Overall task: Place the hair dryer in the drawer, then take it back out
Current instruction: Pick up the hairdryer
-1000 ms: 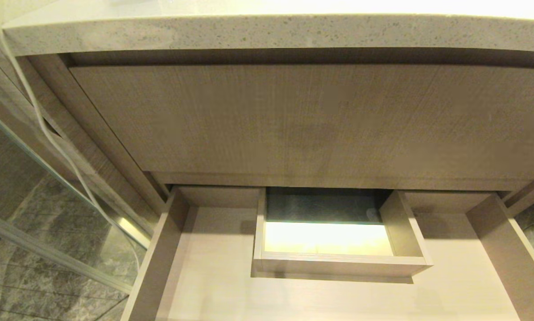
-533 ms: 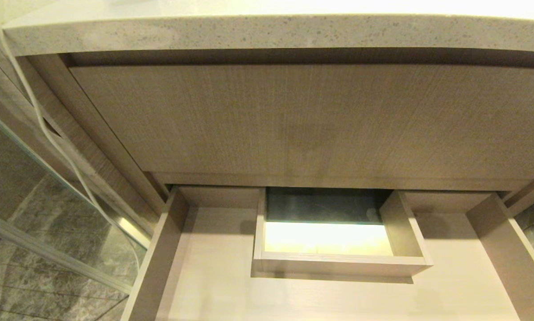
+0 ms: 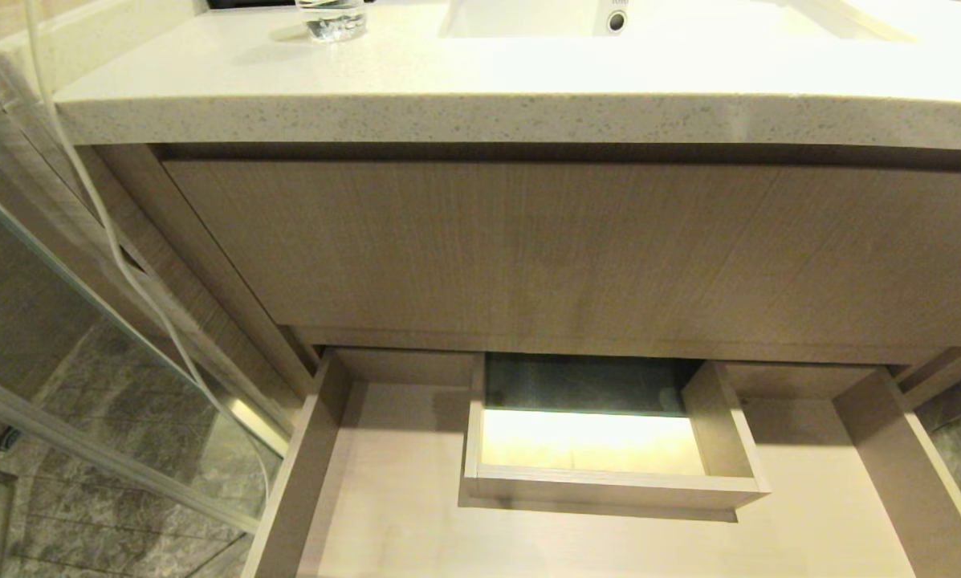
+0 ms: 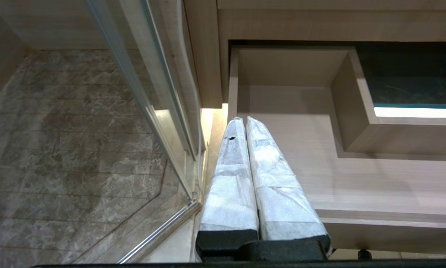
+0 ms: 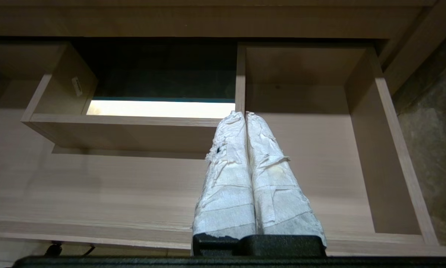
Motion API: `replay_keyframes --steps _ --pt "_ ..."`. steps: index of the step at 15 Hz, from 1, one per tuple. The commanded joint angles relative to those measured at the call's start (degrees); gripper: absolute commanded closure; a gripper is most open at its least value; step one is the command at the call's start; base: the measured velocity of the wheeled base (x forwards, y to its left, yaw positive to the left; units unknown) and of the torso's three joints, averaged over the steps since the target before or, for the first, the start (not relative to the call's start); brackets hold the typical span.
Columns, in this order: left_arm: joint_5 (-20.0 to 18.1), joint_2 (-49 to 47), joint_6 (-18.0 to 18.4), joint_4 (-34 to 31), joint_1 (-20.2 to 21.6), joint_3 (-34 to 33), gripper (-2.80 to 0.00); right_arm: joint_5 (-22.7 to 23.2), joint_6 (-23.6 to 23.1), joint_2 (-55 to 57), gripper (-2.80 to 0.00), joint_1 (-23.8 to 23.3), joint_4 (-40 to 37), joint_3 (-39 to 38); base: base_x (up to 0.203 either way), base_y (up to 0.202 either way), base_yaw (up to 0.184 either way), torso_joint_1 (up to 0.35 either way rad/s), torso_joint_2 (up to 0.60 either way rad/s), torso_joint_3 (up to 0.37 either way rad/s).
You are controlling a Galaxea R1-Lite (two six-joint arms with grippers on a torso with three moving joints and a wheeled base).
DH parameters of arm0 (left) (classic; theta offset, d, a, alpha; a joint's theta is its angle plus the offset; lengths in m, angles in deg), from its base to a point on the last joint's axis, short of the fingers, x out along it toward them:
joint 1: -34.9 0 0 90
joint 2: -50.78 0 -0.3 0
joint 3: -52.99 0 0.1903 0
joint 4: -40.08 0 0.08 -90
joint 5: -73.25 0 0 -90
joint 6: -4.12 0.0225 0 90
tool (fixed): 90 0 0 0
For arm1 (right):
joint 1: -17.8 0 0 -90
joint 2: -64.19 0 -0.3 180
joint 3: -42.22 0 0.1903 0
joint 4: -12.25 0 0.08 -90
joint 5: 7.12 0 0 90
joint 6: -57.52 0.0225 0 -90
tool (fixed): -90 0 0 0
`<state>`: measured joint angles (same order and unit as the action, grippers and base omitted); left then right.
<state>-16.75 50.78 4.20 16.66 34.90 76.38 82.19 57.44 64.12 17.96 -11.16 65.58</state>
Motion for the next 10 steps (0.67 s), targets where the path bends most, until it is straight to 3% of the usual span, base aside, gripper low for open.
replay_keyframes --steps 1,3,6,10 --pt "0.0 0.0 0.0 0.0 0.0 0.0 0.00 0.1 0.1 0.1 0.00 0.1 0.0 0.0 0.000 0.000 0.000 -0.007 -0.03 -0.046" --pt "0.0 0.0 0.0 0.0 0.0 0.0 0.00 0.1 0.1 0.1 0.00 0.0 0.0 0.0 0.000 0.000 0.000 -0.004 -0.01 -0.013" --pt "0.0 0.0 0.0 0.0 0.0 0.0 0.00 0.0 0.1 0.1 0.00 0.0 -0.1 0.0 0.000 -0.004 0.014 0.000 -0.28 -0.250" --pt "0.0 0.0 0.0 0.0 0.0 0.0 0.00 0.0 0.0 0.1 0.00 0.0 -0.1 0.0 0.003 -0.009 0.142 0.057 -0.42 -0.354"
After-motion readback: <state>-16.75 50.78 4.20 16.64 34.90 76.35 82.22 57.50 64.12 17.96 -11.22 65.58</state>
